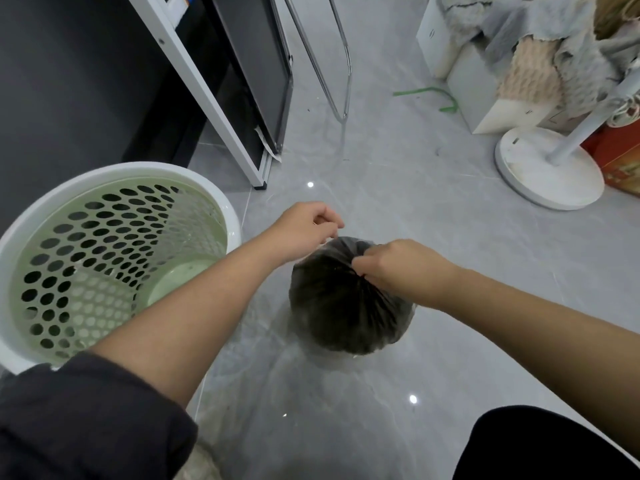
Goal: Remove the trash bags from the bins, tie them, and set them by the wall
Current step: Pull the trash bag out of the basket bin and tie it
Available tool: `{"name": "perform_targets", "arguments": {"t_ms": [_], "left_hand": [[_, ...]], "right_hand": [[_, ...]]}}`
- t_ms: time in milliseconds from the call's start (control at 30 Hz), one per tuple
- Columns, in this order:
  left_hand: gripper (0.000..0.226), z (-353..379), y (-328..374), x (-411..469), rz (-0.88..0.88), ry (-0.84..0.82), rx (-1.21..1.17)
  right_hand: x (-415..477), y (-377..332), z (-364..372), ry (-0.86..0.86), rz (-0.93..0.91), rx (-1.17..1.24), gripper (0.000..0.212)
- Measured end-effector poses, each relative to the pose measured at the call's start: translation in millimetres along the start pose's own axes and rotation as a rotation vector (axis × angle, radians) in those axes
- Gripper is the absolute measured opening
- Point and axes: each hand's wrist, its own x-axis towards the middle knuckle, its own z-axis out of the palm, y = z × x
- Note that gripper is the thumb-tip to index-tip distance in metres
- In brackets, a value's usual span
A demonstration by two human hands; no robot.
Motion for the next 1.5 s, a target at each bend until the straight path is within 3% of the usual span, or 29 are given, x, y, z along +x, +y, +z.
{"name": "perform_targets", "arguments": {"t_ms": [67, 200, 400, 500, 567, 667, 833, 967, 1100, 1333, 1500], "left_hand": [[0.022, 7, -2, 6, 0.077, -0.095, 0.031], [0.044, 27, -7, 13, 0.179, -0.359, 0.168], [0.06, 37, 4, 24, 0.222, -0.535, 0.263], [0.048, 41, 12, 27, 0.318, -0.585, 0.401], [0.037, 44, 8, 32, 0.344, -0.545, 0.452], [0.027, 40, 1, 35, 0.29, -0.473, 0.406], [0.019, 31, -4, 24, -0.015, -0.569, -0.067], [0.009, 37, -7, 21, -0.187, -0.449, -0.242], [0.005, 43, -7, 17, -0.339, -0.364, -0.315], [0.008, 48, -15, 2, -0.389, -0.205, -0.404], [0.008, 53, -17, -10, -0.301, 0.054, -0.414]], "right_hand": [[-10, 2, -2, 0.001, -0.137, -0.046, 0.029], [-20, 12, 1, 0.04, -0.273, -0.128, 0.017], [-20, 30, 12, 0.037, -0.415, -0.102, 0.025], [-16, 33, 16, 0.042, -0.461, -0.092, 0.039], [-14, 34, 17, 0.05, -0.484, -0.068, 0.035], [-13, 35, 17, 0.063, -0.506, -0.078, 0.023], [-14, 37, 19, 0.086, -0.507, -0.096, 0.02], [-11, 35, 18, 0.116, -0.491, -0.081, 0.018], [-7, 35, 12, 0.114, -0.377, 0.048, 0.007], [-15, 25, 28, 0.079, 0.129, 0.698, 0.009], [-14, -5, 44, 0.358, 0.614, 1.1, 0.019]]}}
